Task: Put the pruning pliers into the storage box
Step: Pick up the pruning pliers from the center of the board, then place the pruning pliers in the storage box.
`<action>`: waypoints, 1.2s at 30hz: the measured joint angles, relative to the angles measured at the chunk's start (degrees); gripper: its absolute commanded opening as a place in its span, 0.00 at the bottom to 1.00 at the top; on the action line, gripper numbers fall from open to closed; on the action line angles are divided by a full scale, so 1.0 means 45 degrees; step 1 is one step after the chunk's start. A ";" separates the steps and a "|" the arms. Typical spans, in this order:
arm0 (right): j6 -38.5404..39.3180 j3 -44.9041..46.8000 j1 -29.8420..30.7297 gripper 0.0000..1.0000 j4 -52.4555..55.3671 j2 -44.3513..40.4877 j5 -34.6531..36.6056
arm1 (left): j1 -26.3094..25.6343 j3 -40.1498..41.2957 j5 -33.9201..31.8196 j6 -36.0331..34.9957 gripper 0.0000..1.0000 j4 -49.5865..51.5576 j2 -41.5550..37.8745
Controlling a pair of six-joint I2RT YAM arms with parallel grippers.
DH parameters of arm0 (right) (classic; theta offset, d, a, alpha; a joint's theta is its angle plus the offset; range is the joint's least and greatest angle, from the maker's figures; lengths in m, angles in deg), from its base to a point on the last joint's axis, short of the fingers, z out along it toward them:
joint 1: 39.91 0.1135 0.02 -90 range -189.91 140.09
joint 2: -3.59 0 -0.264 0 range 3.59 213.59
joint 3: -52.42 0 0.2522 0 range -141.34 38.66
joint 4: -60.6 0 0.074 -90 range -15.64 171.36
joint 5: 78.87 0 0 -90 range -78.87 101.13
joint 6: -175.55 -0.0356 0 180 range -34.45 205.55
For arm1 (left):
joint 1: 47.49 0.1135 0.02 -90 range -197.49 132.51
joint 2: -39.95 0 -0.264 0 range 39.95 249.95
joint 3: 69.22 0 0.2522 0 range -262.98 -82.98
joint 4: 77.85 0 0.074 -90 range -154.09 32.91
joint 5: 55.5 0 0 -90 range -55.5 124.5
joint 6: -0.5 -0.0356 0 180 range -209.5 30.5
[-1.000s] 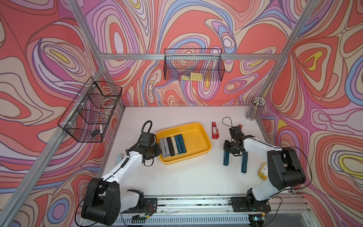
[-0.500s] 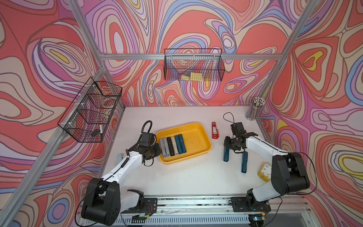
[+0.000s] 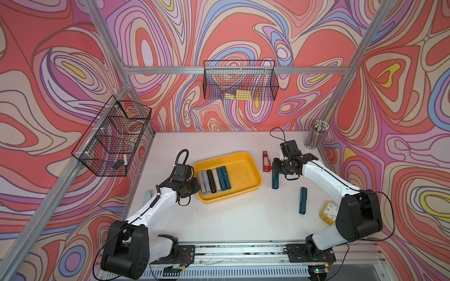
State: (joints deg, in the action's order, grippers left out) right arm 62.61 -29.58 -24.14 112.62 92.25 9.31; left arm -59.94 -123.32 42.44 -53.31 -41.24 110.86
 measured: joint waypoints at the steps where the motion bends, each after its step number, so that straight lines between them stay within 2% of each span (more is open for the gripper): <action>1: 0.0015 -0.0185 0.0078 0.00 0.0024 0.0087 0.0024 | 0.0000 0.0005 0.0000 0.0000 0.00 0.0000 0.0000; 18: 0.0136 -0.3905 0.2079 0.00 0.0554 0.3079 0.0102 | 0.0000 0.0155 -0.0005 0.0000 0.00 -0.0102 -0.0151; 36: 0.0219 -0.6659 0.3269 0.00 0.0442 0.6193 -0.0185 | 0.0000 0.0301 0.0039 0.0010 0.00 -0.0287 -0.0248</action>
State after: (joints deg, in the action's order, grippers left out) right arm 63.59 -59.55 -9.43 114.61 120.12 8.48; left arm -59.94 -121.96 42.62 -53.27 -42.53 109.75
